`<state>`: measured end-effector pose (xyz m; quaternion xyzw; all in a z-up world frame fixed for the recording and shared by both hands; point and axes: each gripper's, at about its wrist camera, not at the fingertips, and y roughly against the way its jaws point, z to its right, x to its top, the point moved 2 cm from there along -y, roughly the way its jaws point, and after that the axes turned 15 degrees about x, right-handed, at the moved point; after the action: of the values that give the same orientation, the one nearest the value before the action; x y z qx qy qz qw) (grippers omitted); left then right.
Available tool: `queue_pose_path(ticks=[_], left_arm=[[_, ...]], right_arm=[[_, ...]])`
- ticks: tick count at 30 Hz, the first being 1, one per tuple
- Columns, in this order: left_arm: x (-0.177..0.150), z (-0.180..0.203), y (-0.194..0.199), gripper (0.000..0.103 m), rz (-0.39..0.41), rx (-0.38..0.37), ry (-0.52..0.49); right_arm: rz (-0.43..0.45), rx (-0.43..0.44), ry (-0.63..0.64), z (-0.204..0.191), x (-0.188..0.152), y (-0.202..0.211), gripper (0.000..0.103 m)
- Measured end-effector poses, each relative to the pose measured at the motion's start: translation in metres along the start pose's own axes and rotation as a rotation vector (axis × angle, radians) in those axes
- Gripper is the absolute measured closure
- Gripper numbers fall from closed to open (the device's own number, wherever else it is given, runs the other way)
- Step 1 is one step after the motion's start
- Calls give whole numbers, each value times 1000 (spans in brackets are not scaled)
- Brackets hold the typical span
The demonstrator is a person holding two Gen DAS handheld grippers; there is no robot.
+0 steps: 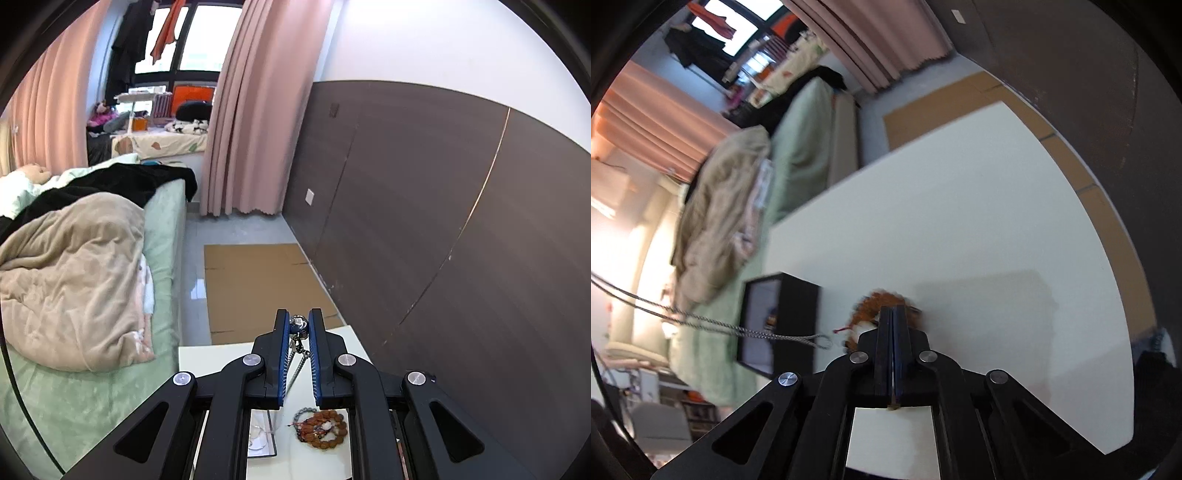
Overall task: Organize jewelry
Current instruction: 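Lift the silver chain with the left gripper while the right pins the rudraksha bracelet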
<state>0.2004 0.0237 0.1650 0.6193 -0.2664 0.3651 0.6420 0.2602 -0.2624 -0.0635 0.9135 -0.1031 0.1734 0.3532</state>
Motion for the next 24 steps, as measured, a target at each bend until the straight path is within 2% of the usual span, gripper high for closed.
queue_pose_path(ticks=[4,6,10,11,13,14,15,18,20,23,24], left_arm=[[5,-2,7,93,17,10,-1],[8,-2,11,93,27,14,-5],[14,-3,21,93,49,23,-6],[16,-4,24,93,56,26,-5],[22,-5,30,93,71,32,-3],[23,-6,32,93,75,34,-4],[25,-6,35,93,81,37,-4],[29,-8,41,93,94,47,-6],[30,-10,44,93,100,53,-6],[30,-15,49,93,109,64,-5],[29,-15,51,93,111,68,-5]], right_arm=[[12,20,7,-6,1,2,102],[-14,-27,14,-5,2,-8,102],[-110,-115,-52,13,-2,-26,99],[-130,-112,-70,16,-4,-29,95],[-154,-114,-85,21,-10,-34,81],[-165,-125,-85,22,-12,-36,69],[-176,-137,-78,23,-15,-39,65],[-196,-167,-43,19,-19,-46,65],[-219,-218,-13,20,-24,-54,65],[-242,-322,81,13,-32,-60,77],[-238,-338,110,10,-33,-62,77]])
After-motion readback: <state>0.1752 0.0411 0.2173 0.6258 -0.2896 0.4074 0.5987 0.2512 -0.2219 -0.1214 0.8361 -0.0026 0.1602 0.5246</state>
